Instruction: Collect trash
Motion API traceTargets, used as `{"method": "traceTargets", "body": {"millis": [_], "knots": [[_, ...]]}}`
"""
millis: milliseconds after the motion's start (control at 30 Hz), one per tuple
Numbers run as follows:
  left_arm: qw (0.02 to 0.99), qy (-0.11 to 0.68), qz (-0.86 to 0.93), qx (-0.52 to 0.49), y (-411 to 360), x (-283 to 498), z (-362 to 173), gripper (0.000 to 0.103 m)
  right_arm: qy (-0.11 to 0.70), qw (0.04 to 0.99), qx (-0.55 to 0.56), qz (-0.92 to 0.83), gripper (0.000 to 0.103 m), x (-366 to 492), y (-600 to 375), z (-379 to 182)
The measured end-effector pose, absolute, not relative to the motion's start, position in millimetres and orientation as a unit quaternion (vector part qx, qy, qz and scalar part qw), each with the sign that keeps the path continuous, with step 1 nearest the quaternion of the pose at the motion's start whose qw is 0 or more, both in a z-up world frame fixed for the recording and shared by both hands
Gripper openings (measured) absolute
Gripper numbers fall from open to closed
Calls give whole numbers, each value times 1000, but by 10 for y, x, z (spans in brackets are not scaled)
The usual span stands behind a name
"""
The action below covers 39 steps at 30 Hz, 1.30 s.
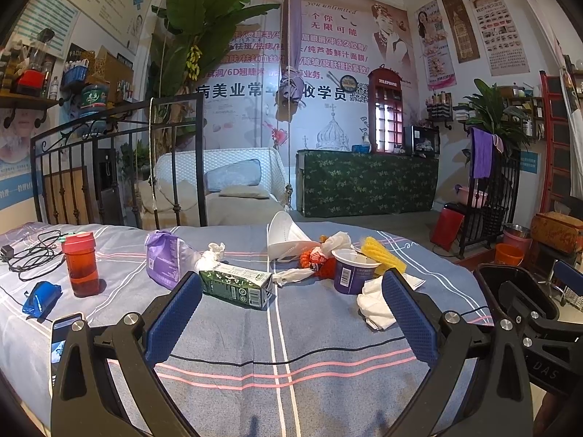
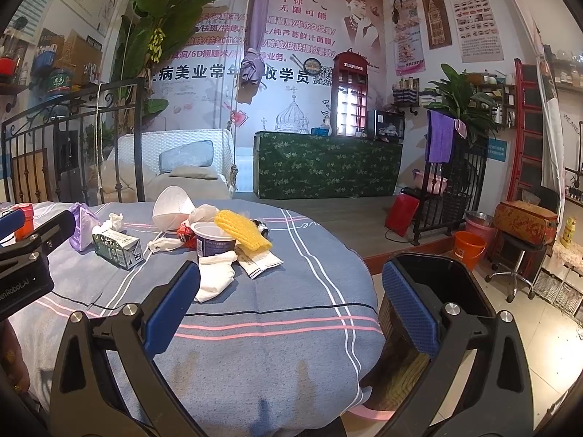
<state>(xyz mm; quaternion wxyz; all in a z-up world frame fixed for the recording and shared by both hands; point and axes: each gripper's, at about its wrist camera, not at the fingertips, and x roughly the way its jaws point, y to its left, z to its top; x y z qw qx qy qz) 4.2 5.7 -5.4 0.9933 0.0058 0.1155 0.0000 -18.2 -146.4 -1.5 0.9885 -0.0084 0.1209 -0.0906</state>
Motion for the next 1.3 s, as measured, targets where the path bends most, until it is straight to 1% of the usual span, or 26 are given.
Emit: {"method": "traceTargets", "body": {"millis": [533, 800, 1100, 1300], "knots": [[993, 119, 0, 5, 48, 39, -101, 97, 126, 988, -10, -88, 98, -169, -1441, -17], [991, 134, -1, 5, 21, 38, -203, 97, 137, 988, -13, -70, 98, -80, -1459, -25], [979, 204, -4, -20, 232, 269, -246, 97, 185, 981, -57, 5, 98, 228, -1284, -108], [962, 268, -8, -46, 470, 500, -308, 97, 253, 959, -77, 101, 98, 702, -1020, -111]]}}
